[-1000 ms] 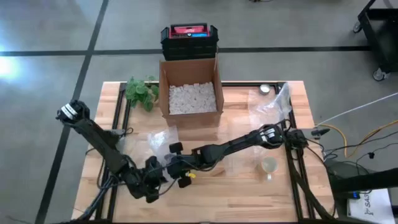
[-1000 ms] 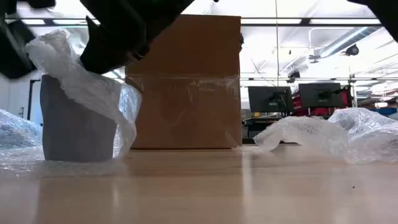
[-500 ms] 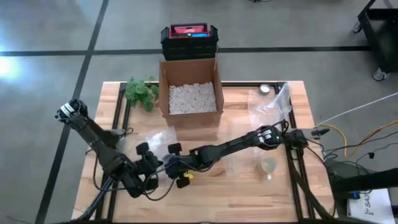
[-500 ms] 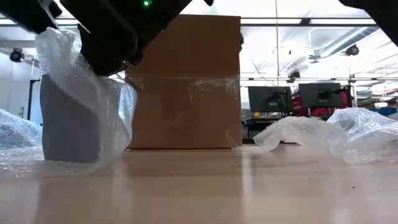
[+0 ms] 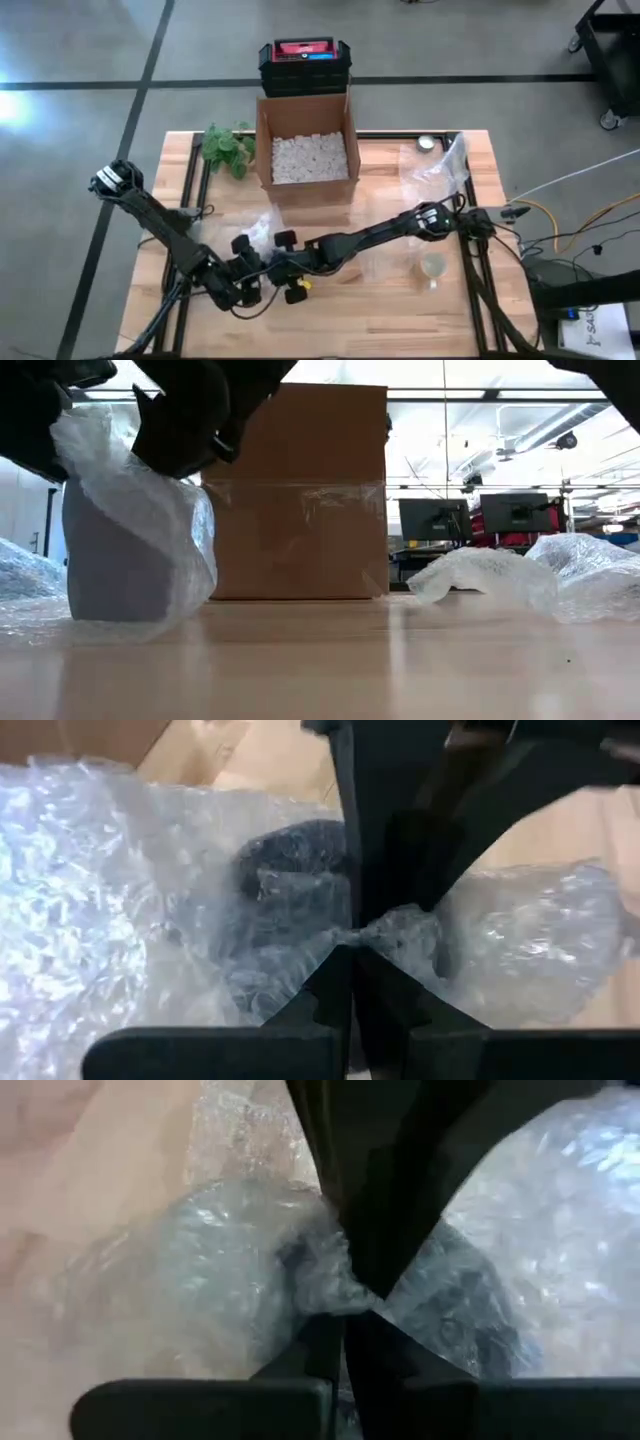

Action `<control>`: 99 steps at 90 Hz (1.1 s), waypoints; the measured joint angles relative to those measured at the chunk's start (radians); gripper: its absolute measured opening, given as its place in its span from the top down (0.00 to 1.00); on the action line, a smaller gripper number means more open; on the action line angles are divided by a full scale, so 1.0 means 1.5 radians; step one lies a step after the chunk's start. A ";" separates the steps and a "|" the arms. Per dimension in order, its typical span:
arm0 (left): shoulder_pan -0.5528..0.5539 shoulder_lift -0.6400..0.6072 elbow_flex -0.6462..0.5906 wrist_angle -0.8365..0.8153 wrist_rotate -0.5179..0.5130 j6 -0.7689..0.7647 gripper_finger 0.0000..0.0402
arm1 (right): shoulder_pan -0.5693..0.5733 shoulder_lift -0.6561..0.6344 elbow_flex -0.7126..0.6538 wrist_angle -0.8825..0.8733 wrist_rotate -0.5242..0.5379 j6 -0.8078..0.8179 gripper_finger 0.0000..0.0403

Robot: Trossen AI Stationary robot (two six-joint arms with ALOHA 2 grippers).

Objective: Wrap mug
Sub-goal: Wrap the blue mug using the left bubble wrap

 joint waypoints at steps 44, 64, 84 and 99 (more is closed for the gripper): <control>0.000 -0.003 -0.001 0.005 0.014 0.000 1.00 | -0.069 -0.066 0.087 -0.142 -0.012 -0.123 0.73; 0.000 -0.007 -0.002 0.007 0.015 0.010 1.00 | -0.098 -0.062 -0.009 0.044 -0.049 -0.127 0.80; 0.000 -0.008 -0.002 0.009 0.015 0.012 1.00 | -0.080 -0.063 -0.083 0.095 -0.093 -0.091 0.93; 0.000 -0.012 0.016 0.004 0.017 0.016 1.00 | -0.052 -0.054 -0.117 0.101 -0.100 -0.084 0.99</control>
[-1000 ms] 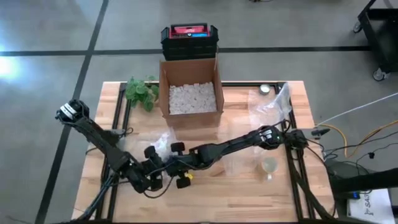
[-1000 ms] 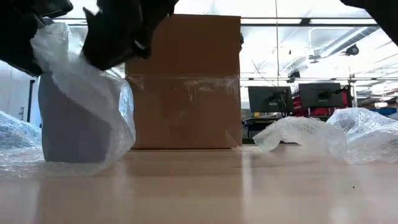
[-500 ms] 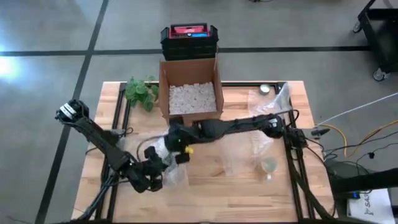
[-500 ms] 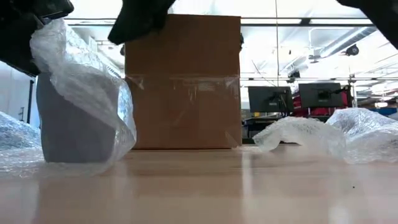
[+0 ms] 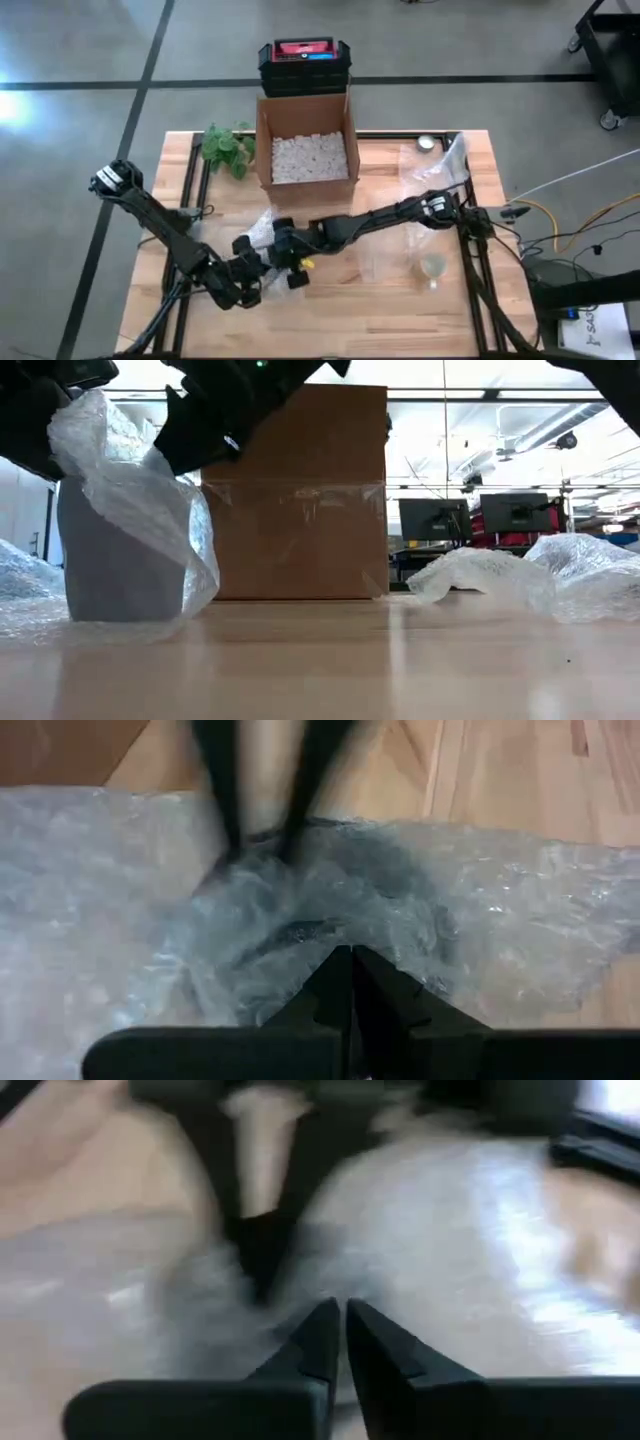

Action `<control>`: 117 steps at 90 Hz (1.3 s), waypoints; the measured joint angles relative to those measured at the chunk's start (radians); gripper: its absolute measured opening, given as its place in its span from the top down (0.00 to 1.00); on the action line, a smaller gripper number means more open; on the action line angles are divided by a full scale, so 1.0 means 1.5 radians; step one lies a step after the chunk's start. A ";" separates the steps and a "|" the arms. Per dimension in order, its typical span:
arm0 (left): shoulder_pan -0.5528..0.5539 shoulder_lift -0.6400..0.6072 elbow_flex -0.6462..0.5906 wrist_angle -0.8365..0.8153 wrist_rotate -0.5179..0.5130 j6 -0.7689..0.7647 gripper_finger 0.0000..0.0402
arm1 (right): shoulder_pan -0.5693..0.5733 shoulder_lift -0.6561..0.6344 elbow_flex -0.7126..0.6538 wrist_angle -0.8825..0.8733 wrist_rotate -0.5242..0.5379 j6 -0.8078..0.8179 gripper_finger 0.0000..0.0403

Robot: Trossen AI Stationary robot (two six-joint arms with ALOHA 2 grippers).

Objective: Wrap mug
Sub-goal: Wrap the blue mug using the left bubble wrap

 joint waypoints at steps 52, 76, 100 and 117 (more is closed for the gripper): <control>-0.010 -0.031 0.191 -0.381 -0.067 -0.137 1.00 | 0.010 0.011 -0.020 0.002 0.005 0.017 1.00; -0.016 -0.031 0.106 -0.299 -0.079 -0.197 1.00 | 0.010 0.011 -0.015 -0.002 0.005 0.009 0.99; 0.019 -0.031 -0.024 0.018 -0.078 -0.029 1.00 | 0.010 0.011 -0.015 0.005 0.005 0.015 0.99; 0.020 -0.030 -0.088 0.081 -0.080 -0.090 1.00 | 0.012 -0.029 -0.002 -0.017 0.005 0.009 0.99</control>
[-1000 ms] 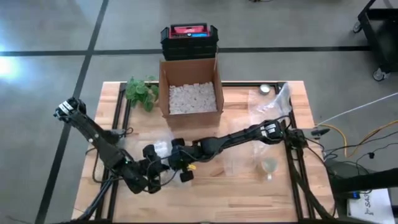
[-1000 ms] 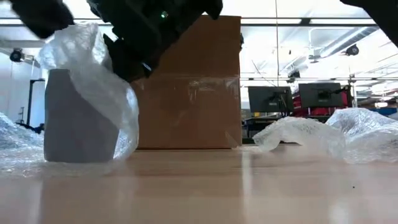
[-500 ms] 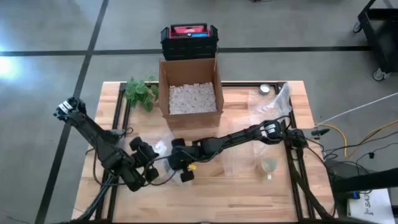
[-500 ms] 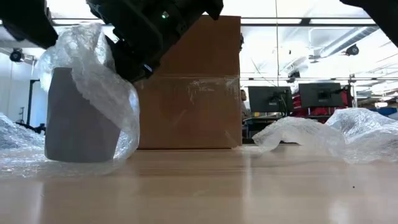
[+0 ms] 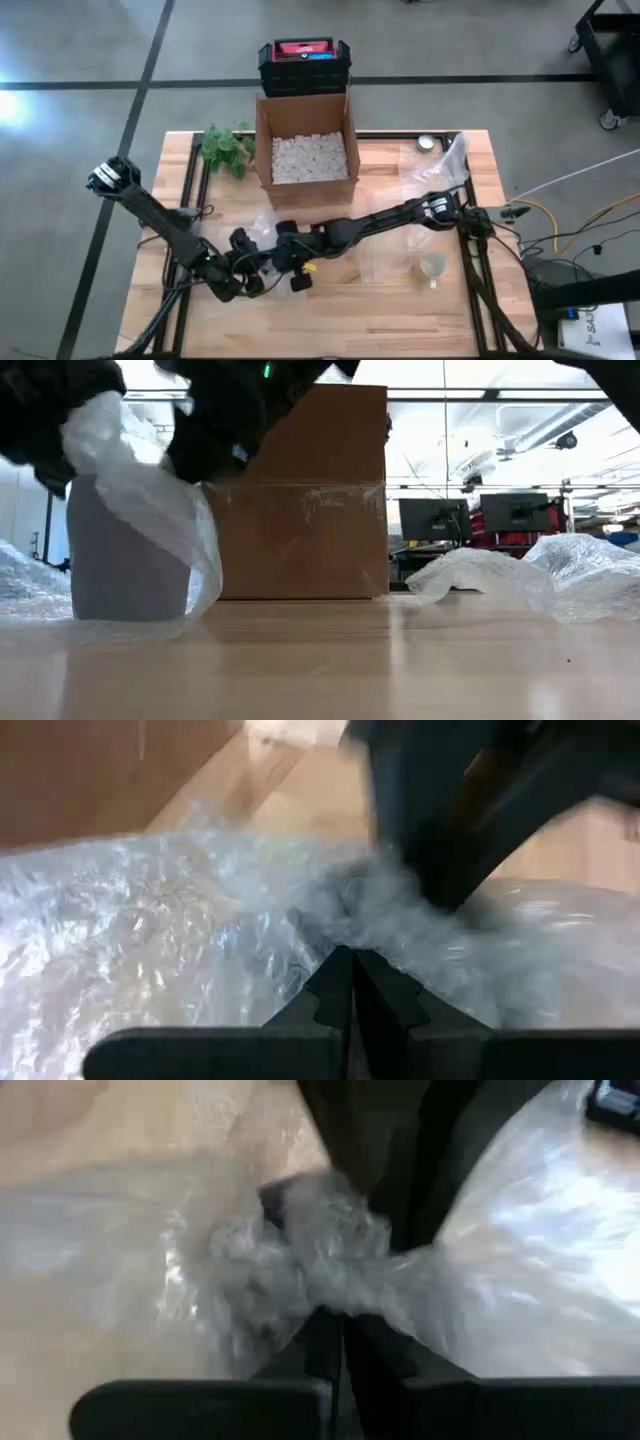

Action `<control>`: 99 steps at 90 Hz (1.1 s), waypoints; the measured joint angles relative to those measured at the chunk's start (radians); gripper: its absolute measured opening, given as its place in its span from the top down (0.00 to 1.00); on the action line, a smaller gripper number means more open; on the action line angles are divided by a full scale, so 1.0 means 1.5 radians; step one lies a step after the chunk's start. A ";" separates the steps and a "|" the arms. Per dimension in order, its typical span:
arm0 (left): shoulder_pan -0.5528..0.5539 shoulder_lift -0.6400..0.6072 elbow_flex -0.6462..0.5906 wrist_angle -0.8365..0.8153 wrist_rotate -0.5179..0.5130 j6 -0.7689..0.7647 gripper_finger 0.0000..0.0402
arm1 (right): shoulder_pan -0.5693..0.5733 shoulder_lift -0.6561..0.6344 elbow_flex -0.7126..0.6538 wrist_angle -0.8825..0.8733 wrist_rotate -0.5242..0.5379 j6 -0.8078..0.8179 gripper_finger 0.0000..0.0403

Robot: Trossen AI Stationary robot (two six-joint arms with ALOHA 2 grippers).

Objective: Wrap mug
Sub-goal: Wrap the blue mug using the left bubble wrap

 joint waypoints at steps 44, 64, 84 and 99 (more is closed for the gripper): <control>0.000 0.004 0.021 0.018 0.029 0.075 1.00 | -0.003 0.027 0.006 0.030 -0.007 0.023 0.99; 0.000 0.004 0.078 -0.090 0.068 0.053 1.00 | -0.003 0.047 0.008 0.029 -0.017 0.036 0.99; -0.006 0.000 0.222 -0.308 0.063 0.038 1.00 | -0.003 0.054 0.005 0.020 -0.021 0.031 0.99; -0.017 -0.004 0.296 -0.435 0.063 0.020 1.00 | -0.003 0.054 0.004 0.021 -0.021 0.028 0.99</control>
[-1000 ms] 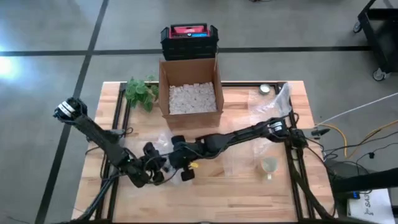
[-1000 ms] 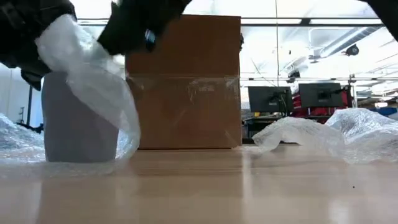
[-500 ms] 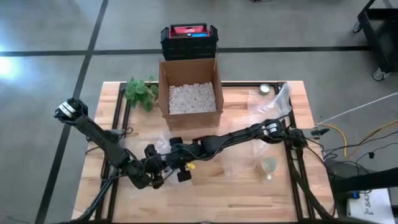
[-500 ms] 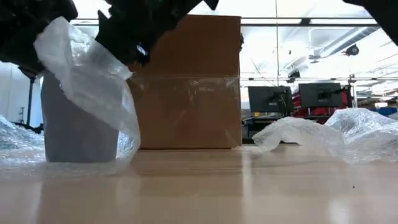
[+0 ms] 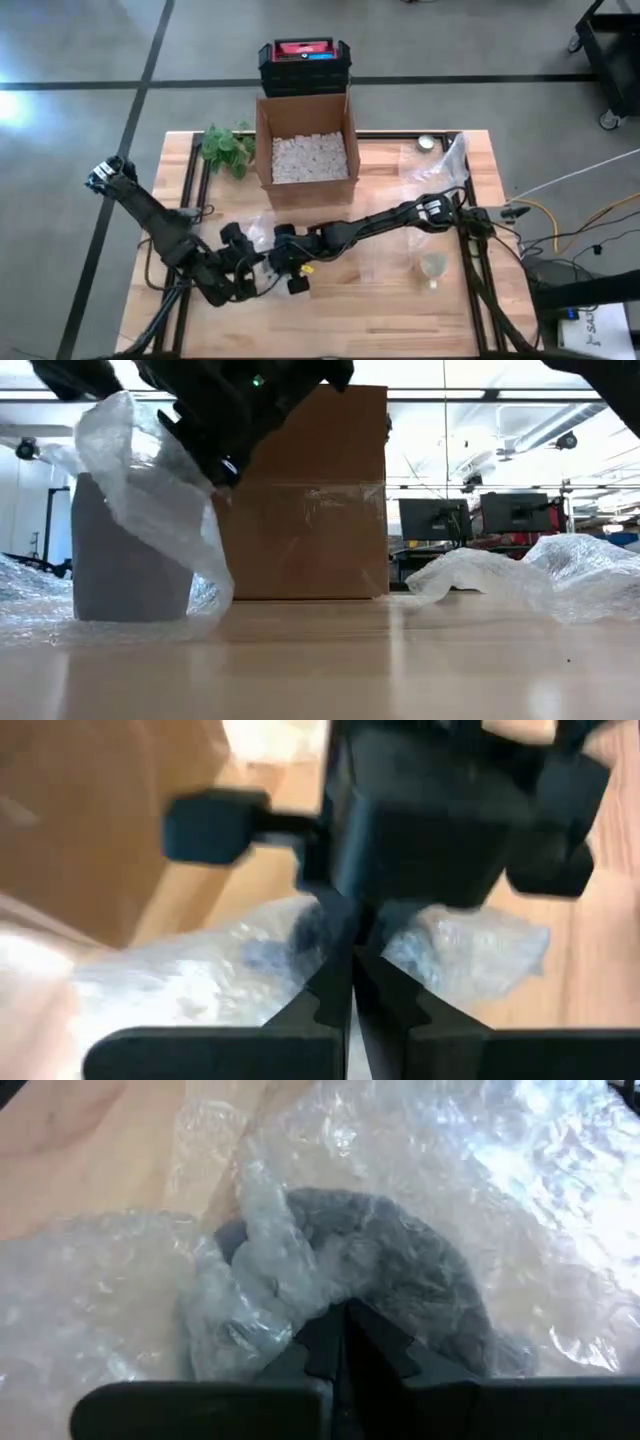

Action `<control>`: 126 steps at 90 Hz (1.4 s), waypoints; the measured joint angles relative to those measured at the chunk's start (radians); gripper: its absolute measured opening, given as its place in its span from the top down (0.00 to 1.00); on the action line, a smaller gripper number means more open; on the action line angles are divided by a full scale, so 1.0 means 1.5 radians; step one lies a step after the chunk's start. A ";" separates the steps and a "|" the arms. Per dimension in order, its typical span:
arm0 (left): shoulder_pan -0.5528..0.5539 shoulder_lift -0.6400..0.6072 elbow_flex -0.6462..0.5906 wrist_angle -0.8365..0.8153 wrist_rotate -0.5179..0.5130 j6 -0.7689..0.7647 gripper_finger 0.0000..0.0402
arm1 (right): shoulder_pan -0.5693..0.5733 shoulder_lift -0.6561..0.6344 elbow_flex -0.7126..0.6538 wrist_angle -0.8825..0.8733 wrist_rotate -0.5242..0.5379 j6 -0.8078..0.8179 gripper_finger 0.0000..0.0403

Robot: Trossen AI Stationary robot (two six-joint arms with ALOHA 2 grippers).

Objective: Wrap mug
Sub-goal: Wrap the blue mug using the left bubble wrap

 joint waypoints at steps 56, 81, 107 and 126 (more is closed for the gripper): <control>-0.051 0.003 -0.235 0.355 -0.068 -0.063 1.00 | 0.000 0.000 -0.001 0.006 0.001 -0.006 0.99; -0.006 0.004 -0.254 0.452 -0.052 0.044 1.00 | 0.000 -0.001 -0.001 0.007 0.002 -0.006 0.99; -0.005 0.002 -0.339 0.568 -0.035 0.005 1.00 | 0.000 -0.018 0.039 -0.075 0.003 -0.024 0.99; -0.005 0.004 -0.334 0.569 -0.031 0.030 1.00 | 0.001 -0.028 0.136 -0.198 -0.004 -0.037 0.99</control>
